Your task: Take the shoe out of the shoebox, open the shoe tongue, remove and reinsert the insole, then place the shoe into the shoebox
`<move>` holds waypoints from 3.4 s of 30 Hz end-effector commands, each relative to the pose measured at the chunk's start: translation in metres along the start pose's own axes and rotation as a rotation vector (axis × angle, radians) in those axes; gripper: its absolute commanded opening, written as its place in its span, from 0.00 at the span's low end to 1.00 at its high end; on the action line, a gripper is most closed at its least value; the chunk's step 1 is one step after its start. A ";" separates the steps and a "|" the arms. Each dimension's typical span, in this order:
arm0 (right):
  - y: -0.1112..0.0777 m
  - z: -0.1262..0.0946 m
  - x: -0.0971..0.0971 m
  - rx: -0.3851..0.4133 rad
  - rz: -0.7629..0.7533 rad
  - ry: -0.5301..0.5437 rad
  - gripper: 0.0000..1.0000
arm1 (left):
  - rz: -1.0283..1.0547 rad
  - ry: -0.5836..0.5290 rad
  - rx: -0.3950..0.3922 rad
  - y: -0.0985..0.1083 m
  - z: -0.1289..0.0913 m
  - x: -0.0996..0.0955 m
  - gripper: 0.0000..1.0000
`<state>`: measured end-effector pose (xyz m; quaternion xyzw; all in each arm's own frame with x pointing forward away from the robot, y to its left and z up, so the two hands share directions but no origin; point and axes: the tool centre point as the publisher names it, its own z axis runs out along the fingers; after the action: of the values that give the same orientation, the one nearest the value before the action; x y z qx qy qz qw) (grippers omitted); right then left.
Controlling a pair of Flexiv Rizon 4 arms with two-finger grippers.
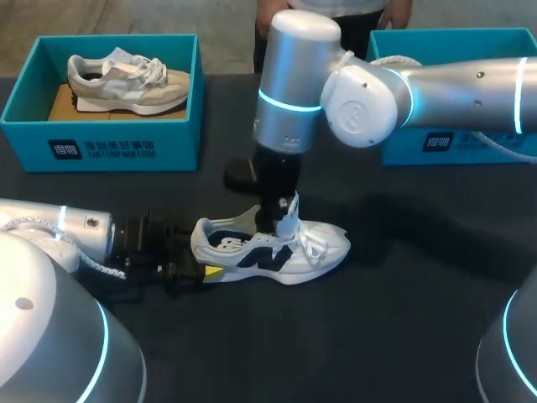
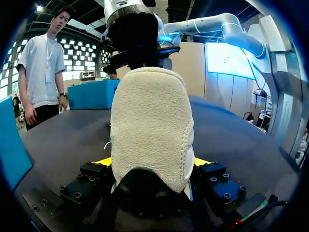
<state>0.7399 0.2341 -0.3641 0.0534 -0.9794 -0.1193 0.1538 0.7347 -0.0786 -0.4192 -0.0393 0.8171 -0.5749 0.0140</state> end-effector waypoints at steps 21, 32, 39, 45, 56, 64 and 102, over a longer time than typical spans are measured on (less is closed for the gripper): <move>0.013 -0.043 -0.016 -0.066 -0.164 0.049 0.00 | 0.000 0.000 -0.001 0.003 0.000 -0.002 0.00; 0.035 -0.048 -0.020 -0.059 -0.231 0.064 0.00 | 0.000 0.000 -0.001 0.003 0.000 -0.002 0.00; 0.041 -0.050 -0.015 -0.066 -0.228 0.048 0.34 | 0.000 0.000 -0.001 0.003 0.000 -0.002 0.00; 0.042 -0.062 -0.010 -0.052 -0.205 -0.003 0.38 | 0.000 0.000 -0.001 0.003 0.000 -0.002 0.00; 0.036 -0.088 -0.005 -0.029 -0.116 -0.126 0.41 | 0.000 0.000 -0.001 0.003 0.000 -0.002 0.00; 0.033 -0.094 -0.002 -0.023 -0.059 -0.172 0.43 | 0.000 0.000 -0.001 0.003 0.000 -0.002 0.00; 0.041 -0.115 0.007 0.008 -0.072 -0.164 0.47 | 0.000 0.000 -0.001 0.003 0.000 -0.002 0.00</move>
<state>0.7638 0.2442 -0.2454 0.0770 -0.9867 -0.1277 0.0645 0.7352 -0.0783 -0.4192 -0.0395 0.8171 -0.5749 0.0142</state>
